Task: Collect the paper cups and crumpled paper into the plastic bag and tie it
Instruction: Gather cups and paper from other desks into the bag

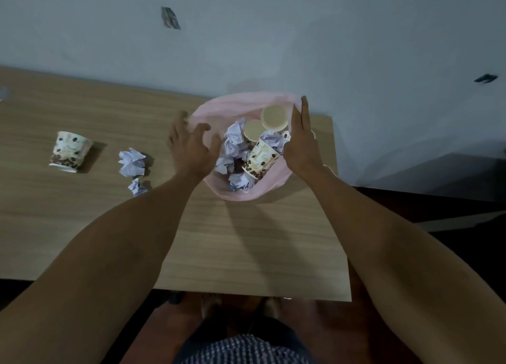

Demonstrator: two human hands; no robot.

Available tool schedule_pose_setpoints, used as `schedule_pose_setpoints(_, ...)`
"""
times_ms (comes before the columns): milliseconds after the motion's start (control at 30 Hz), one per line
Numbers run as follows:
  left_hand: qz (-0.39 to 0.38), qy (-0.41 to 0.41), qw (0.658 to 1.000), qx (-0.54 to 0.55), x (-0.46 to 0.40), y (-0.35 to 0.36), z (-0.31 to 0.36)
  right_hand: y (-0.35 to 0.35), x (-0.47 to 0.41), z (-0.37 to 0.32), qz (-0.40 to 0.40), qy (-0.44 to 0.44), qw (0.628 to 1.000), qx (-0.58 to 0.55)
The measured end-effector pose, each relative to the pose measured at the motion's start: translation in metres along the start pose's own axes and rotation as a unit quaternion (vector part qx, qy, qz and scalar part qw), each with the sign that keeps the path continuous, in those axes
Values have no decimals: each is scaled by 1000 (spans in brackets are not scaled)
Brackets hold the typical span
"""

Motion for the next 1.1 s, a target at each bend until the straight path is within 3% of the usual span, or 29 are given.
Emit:
schedule_pose_setpoints(67,-16,-51,998,42,-9,4,-17,2,-2,2,-1,0,1000,9)
schedule_pose_setpoints(167,-79,-36,992,93,-22,13,-26,4,-6,2,-5,2,1000,20)
schedule_pose_setpoints(400,-59,6,994,90,-45,-30,-17,0,-24,-30,13,-37,999,14)
schedule_pose_setpoints(700,-36,49,997,42,-80,-94,-62,19,-64,-93,53,-80,995,-23)
schedule_pose_setpoints(933,-128,42,991,23,-56,-89,-120,65,-58,-118,-10,-89,996,-8)
schedule_pose_setpoints(1100,-81,-71,992,67,-24,-105,-146,76,-57,-122,-12,-79,997,-7)
Point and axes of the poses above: each hand's wrist, its own x-axis away from the middle knuckle, its own y-axis out of the palm, z = x × y, the point moved 8 cm from there along -x, towards the middle knuckle, and after that the axes turned 2 degrees about -x, right-handed, at the moved point
